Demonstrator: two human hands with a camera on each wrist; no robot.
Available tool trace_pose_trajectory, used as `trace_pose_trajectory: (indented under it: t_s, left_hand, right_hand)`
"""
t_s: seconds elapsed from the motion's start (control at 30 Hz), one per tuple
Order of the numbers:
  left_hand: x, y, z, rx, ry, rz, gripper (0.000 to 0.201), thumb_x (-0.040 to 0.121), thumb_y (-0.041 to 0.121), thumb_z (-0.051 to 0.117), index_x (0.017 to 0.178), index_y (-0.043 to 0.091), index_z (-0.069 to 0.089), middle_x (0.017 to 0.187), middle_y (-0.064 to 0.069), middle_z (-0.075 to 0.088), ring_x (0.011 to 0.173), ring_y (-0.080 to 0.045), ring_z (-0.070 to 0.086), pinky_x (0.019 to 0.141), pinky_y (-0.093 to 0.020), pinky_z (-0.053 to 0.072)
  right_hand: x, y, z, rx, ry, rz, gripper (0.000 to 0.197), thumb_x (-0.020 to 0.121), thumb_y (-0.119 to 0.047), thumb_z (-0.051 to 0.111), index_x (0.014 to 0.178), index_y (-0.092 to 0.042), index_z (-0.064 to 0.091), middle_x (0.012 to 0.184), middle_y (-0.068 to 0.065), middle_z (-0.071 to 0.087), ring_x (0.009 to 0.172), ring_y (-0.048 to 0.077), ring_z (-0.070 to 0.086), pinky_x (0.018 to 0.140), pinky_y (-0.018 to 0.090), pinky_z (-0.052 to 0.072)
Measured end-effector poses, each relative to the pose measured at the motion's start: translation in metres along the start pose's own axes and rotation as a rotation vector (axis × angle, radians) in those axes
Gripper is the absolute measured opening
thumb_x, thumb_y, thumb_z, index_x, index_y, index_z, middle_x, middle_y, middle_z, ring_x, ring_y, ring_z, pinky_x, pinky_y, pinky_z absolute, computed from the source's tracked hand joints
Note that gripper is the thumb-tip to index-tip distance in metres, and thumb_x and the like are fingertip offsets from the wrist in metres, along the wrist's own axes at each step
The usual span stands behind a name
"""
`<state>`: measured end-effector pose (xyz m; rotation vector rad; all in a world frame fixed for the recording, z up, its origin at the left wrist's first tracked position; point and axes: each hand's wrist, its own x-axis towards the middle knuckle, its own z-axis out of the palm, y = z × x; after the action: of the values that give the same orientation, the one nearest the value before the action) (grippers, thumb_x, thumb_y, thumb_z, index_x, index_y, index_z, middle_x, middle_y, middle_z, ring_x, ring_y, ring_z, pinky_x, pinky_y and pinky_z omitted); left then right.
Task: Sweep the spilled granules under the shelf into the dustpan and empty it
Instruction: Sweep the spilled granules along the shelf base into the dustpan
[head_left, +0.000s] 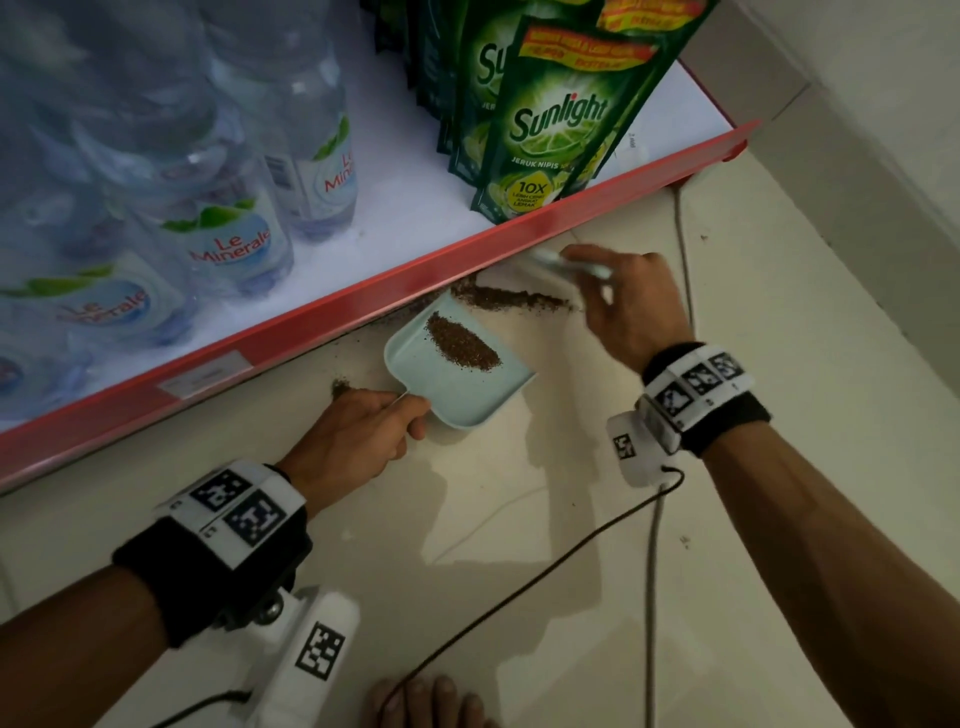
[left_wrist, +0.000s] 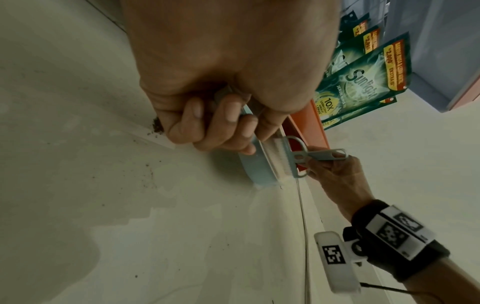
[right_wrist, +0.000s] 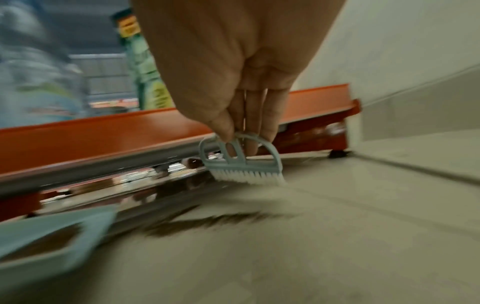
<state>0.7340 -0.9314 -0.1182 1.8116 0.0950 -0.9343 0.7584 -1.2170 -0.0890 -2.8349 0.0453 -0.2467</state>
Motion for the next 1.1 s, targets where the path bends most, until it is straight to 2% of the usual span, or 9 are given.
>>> trace_pose_trajectory:
  t_s: [0.07,0.2,0.33,0.47,0.53,0.63,0.77,0.97,1.1]
  left_hand:
    - [0.000,-0.002,-0.001,0.000,0.006,-0.001,0.038,0.093,0.036,0.054,0.061,0.016,0.059,0.038,0.009,0.039,0.030,-0.004,0.030,0.032,-0.014,0.025]
    - [0.001,-0.006,0.000,0.010,0.022,-0.004,0.039,0.092,0.035,0.055,0.059,0.016,0.059,0.037,0.009,0.040,0.028,-0.003,0.031,0.031,-0.013,0.024]
    - [0.001,-0.008,0.003,-0.009,0.004,0.001,0.038,0.092,0.035,0.055,0.060,0.015,0.060,0.038,0.010,0.039,0.029,-0.003,0.030,0.031,-0.013,0.024]
    - [-0.002,-0.007,0.003,0.008,-0.014,0.009,0.038,0.092,0.037,0.055,0.061,0.015,0.060,0.039,0.010,0.040,0.030,-0.004,0.031,0.032,-0.013,0.024]
    - [-0.004,-0.006,0.001,0.021,-0.017,0.004,0.038,0.093,0.036,0.054,0.062,0.015,0.060,0.039,0.010,0.040,0.031,-0.004,0.031,0.033,-0.014,0.025]
    - [-0.007,-0.005,-0.005,0.018,0.006,0.001,0.037,0.093,0.035,0.054,0.062,0.015,0.059,0.040,0.010,0.039,0.031,-0.004,0.031,0.033,-0.014,0.025]
    - [-0.008,-0.002,-0.007,0.020,0.017,0.003,0.037,0.094,0.034,0.053,0.063,0.014,0.058,0.039,0.009,0.038,0.031,-0.005,0.030,0.033,-0.014,0.024]
    - [-0.007,0.001,-0.003,0.011,-0.009,0.012,0.037,0.095,0.033,0.053,0.066,0.012,0.058,0.040,0.010,0.038,0.031,-0.005,0.029,0.033,-0.014,0.024]
    - [-0.002,0.003,-0.005,0.035,-0.006,0.002,0.038,0.095,0.036,0.052,0.066,0.013,0.058,0.039,0.010,0.038,0.032,-0.005,0.029,0.034,-0.015,0.024]
  right_hand:
    - [0.002,0.024,-0.010,-0.085,0.093,0.153,0.034,0.093,-0.012,0.050,0.120,-0.020,0.069,0.087,0.019,0.074,0.071,0.038,0.067,0.072,0.036,0.053]
    - [-0.006,0.044,-0.012,-0.184,-0.012,0.479,0.031,0.093,-0.012,0.046,0.113,-0.017,0.069,0.097,0.028,0.067,0.088,0.047,0.060,0.074,0.045,0.050]
    - [-0.033,-0.008,0.008,-0.075,-0.017,0.294,0.025,0.090,-0.011,0.050,0.103,-0.016,0.071,0.076,0.015,0.071,0.066,0.038,0.063,0.057,0.030,0.038]
    - [-0.054,-0.057,0.018,0.045,-0.061,0.165,0.026,0.094,-0.016,0.050,0.112,-0.020,0.068,0.075,0.006,0.071,0.059,0.028,0.063,0.059,0.032,0.053]
    - [-0.047,-0.049,0.010,0.054,0.040,0.150,0.026,0.092,-0.013,0.051,0.110,-0.018,0.069,0.074,0.006,0.072,0.054,0.024,0.061,0.054,0.023,0.050]
    - [-0.023,-0.011,-0.005,-0.076,0.166,0.280,0.028,0.090,-0.014,0.050,0.109,-0.020,0.070,0.083,0.018,0.072,0.069,0.040,0.064,0.060,0.032,0.046]
    - [0.000,0.033,-0.007,-0.221,0.029,0.538,0.034,0.093,-0.013,0.046,0.117,-0.022,0.067,0.099,0.025,0.067,0.088,0.047,0.061,0.069,0.042,0.046]
    - [-0.029,-0.015,0.018,-0.051,-0.092,0.202,0.035,0.091,-0.013,0.054,0.120,-0.025,0.068,0.080,0.010,0.072,0.061,0.031,0.063,0.058,0.026,0.044]
    - [-0.041,-0.033,0.009,0.024,-0.067,0.008,0.033,0.091,-0.011,0.053,0.119,-0.022,0.068,0.090,0.006,0.076,0.066,0.028,0.068,0.070,0.032,0.057]
